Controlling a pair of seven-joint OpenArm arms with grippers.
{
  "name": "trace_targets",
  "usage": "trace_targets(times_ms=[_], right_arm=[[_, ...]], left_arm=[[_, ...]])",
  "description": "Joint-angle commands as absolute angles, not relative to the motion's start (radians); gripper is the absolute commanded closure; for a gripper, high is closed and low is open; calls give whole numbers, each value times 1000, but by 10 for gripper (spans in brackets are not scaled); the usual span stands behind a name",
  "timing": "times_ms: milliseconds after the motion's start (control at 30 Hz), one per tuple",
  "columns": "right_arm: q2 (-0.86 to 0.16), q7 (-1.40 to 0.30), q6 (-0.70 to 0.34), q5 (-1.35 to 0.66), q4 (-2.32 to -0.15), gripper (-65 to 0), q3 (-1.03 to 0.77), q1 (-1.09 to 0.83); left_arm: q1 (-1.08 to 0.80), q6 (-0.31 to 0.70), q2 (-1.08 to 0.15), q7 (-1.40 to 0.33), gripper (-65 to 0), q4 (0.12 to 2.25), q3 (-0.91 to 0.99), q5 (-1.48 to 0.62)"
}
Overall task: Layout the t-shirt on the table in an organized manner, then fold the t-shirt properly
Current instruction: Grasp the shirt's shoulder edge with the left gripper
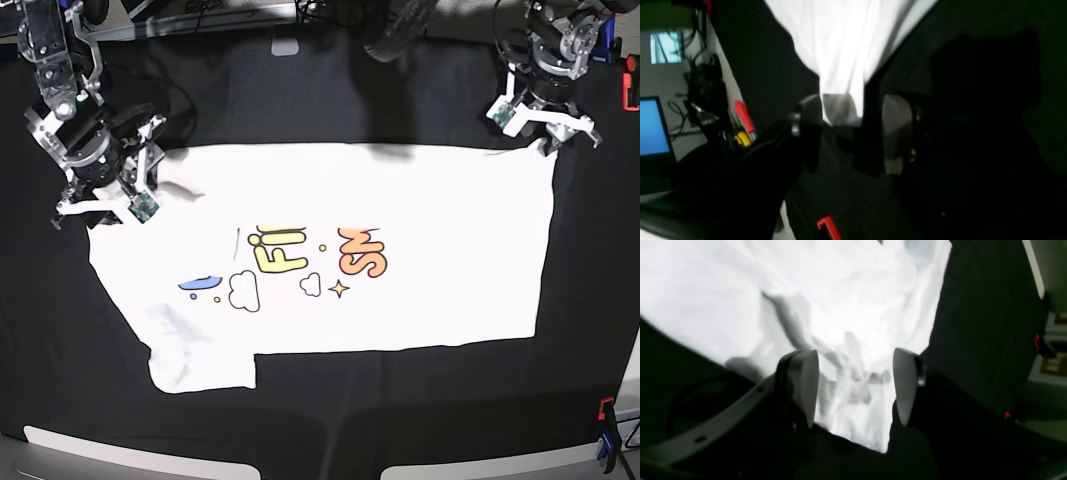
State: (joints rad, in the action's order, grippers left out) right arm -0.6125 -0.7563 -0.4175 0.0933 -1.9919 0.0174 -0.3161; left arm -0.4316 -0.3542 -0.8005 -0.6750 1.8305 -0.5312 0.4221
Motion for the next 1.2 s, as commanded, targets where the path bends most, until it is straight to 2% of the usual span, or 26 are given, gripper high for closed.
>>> trace_targets(times_ms=[0, 67, 233, 433, 967, 1033, 1133, 1167], right_arm=[[-629, -745, -400, 96, -2009, -342, 9, -308], [-628, -745, -399, 96, -2009, -342, 9, -308], [-628, -744, -399, 96, -2009, -342, 9, -308], [-628, -744, -399, 96, -2009, -342, 9, -308], [-629, -744, -398, 96, -2009, -342, 9, -308], [-628, -745, -398, 96, -2009, -342, 9, -308], [-629, -745, -398, 96, -2009, -342, 9, -308], [-628, -745, -398, 97, -2009, -342, 9, -308]], left_arm=[[-429, -355, -815, -659, -275, 1841, -527, 435], [-429, -355, -815, -657, -274, 1838, -527, 435], [-426, -355, -815, -651, -204, 1801, -527, 436], [-426, -355, -815, -647, -204, 1731, -527, 436], [-397, -355, -793, -627, -200, 1729, -526, 504], [-381, -355, -793, -628, -163, 1729, -526, 504], [-365, -355, -794, -627, -12, 1729, -526, 504], [-364, -354, -796, -627, 0, 1729, -526, 505]])
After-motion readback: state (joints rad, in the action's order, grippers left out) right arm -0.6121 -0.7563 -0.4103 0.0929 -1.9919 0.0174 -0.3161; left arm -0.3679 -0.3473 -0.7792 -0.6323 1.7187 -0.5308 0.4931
